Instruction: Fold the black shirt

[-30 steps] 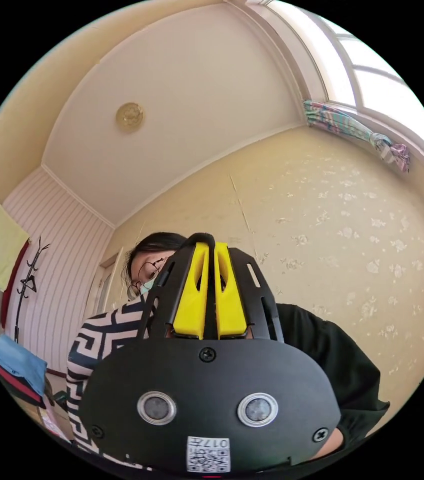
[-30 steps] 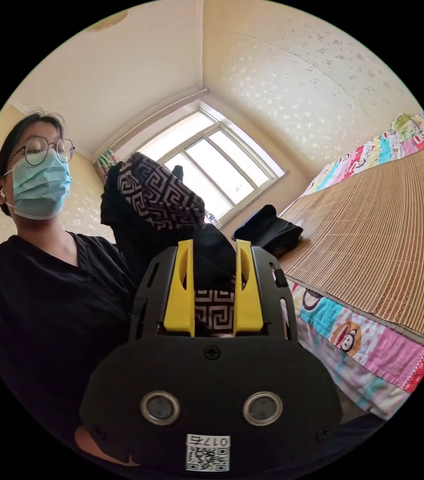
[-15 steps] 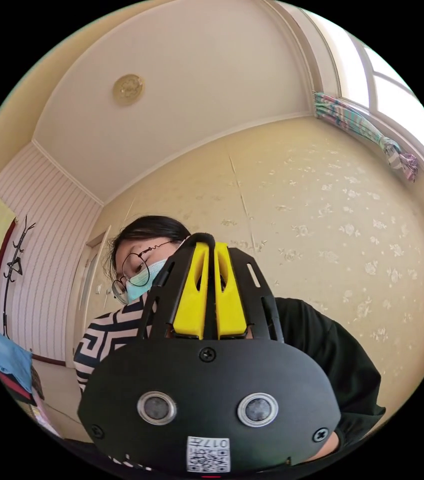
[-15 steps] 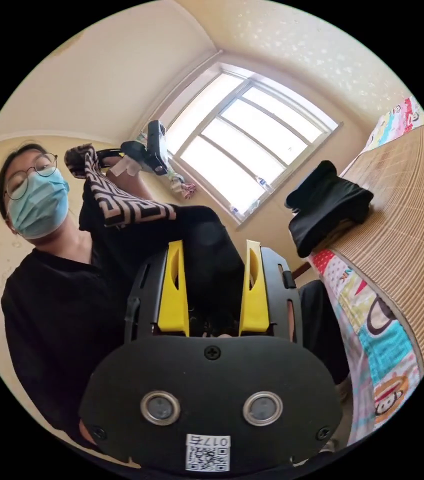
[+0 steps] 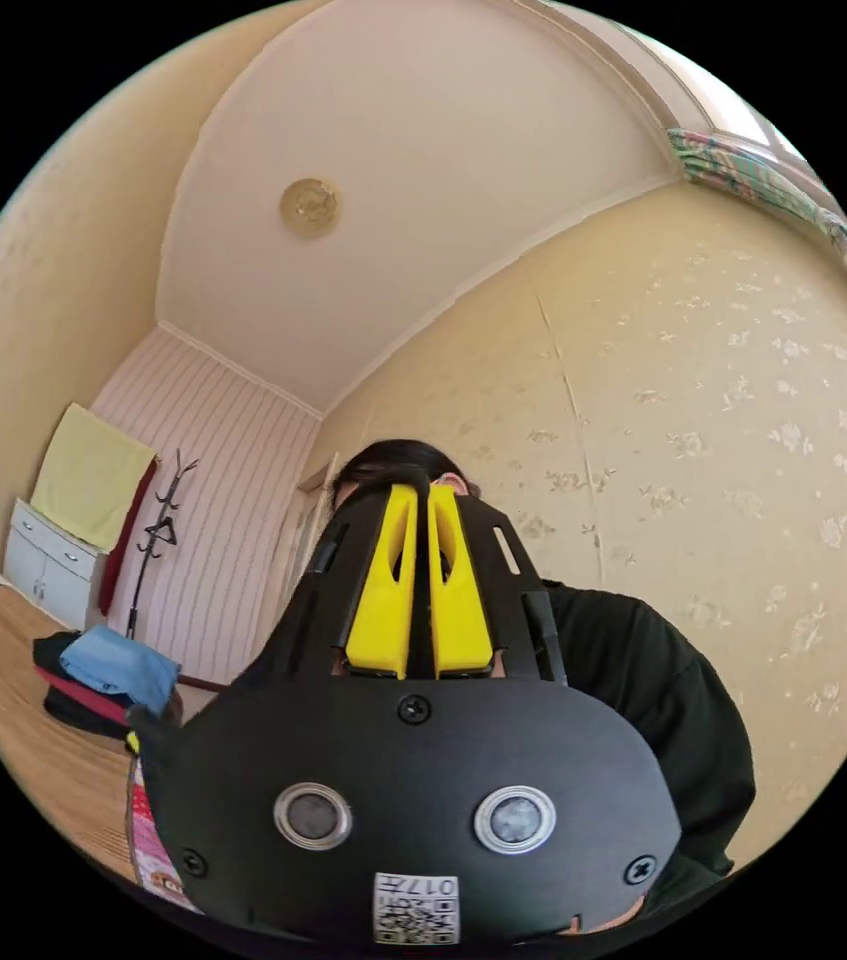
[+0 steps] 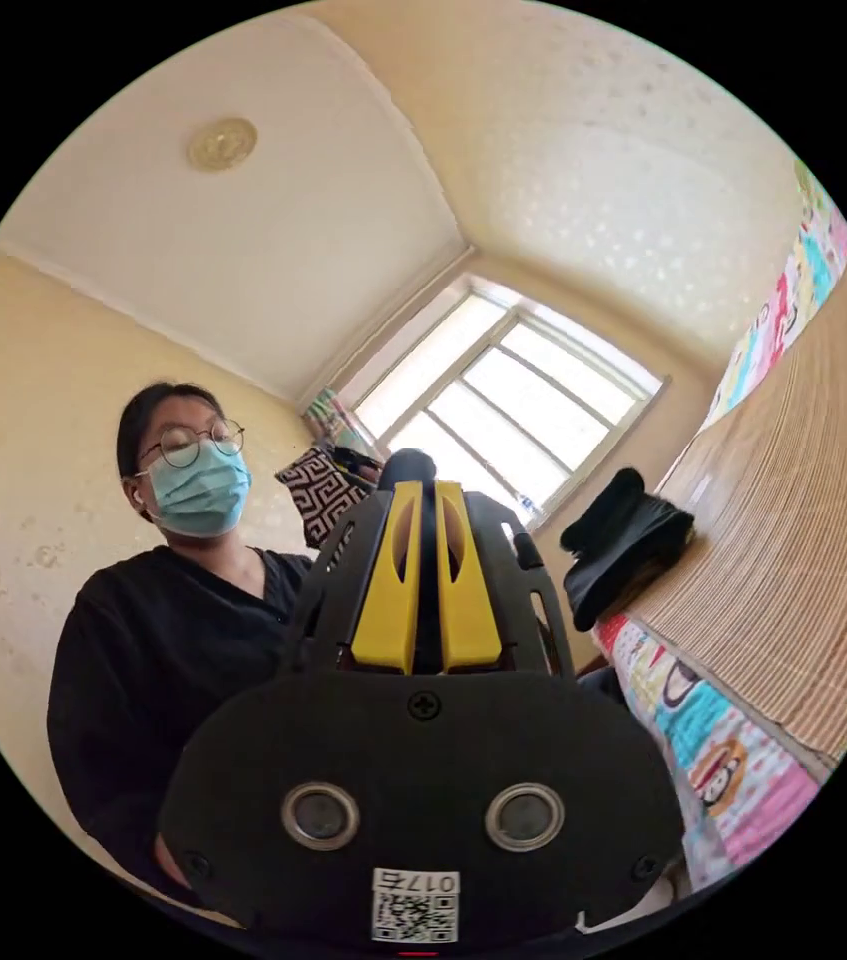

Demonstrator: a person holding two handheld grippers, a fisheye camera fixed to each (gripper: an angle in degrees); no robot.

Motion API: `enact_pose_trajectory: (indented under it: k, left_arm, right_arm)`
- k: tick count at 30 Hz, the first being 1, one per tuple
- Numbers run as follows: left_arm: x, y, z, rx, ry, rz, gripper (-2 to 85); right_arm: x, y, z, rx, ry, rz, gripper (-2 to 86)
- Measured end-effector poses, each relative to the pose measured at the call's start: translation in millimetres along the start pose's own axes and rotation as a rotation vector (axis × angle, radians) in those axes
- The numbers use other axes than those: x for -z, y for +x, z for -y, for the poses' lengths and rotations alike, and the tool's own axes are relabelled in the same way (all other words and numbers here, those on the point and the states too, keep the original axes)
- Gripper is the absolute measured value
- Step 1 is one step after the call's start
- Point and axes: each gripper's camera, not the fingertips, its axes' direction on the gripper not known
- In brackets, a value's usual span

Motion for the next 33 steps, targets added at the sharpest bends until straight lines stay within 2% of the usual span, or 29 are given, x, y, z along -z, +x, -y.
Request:
enact_pose_trajectory:
  k: [4,6,11,13,17,21,24,26,27,29,31,33]
  left_arm:
    - [31,1,-3,0.038,-0.002,0.29,-0.9]
    - [30,-3,-5,0.049,-0.044,0.352,-0.9]
    - [9,0,-13,-0.002,-0.107,0.51,-0.9]
    - [-1,4,-11,-0.046,-0.146,0.57,-0.9]
    - [-17,6,-3,-0.042,-0.195,0.788,-0.9]
    - [-52,34,-5,-0.192,-0.195,0.821,-1.0]
    - [-74,57,-12,-0.295,-0.1,0.926,-1.0]
    - [-104,70,-27,-0.404,-0.05,1.108,-1.0]
    - [-112,72,-31,-0.434,-0.047,1.159,-1.0]
    - [-141,77,-53,-0.548,-0.03,1.377,-1.0]
    - [-159,84,-65,-0.633,-0.028,1.431,-1.0]
    - [-179,99,-74,-0.763,-0.065,1.402,-1.0]
  right_arm:
    - [48,-91,43,0.173,0.228,-0.076,2.5]
    - [50,-128,54,0.246,0.29,-0.076,2.4]
    - [4,-203,65,0.406,0.387,0.093,2.3]
    - [-15,-224,66,0.463,0.399,0.082,2.3]
    - [-56,-263,81,0.509,0.355,-0.09,2.2]
    - [-85,-291,78,0.568,0.359,-0.047,2.2]
    - [-111,-311,59,0.583,0.449,-0.265,2.2]
    - [-140,-317,35,0.614,0.512,-0.506,2.2]
    - [-149,-317,28,0.633,0.525,-0.562,2.2]
    - [-186,-315,-3,0.667,0.582,-0.778,2.2]
    - [-209,-318,-24,0.715,0.616,-0.886,2.2]
    - [-227,-326,-33,0.726,0.635,-0.986,2.2]
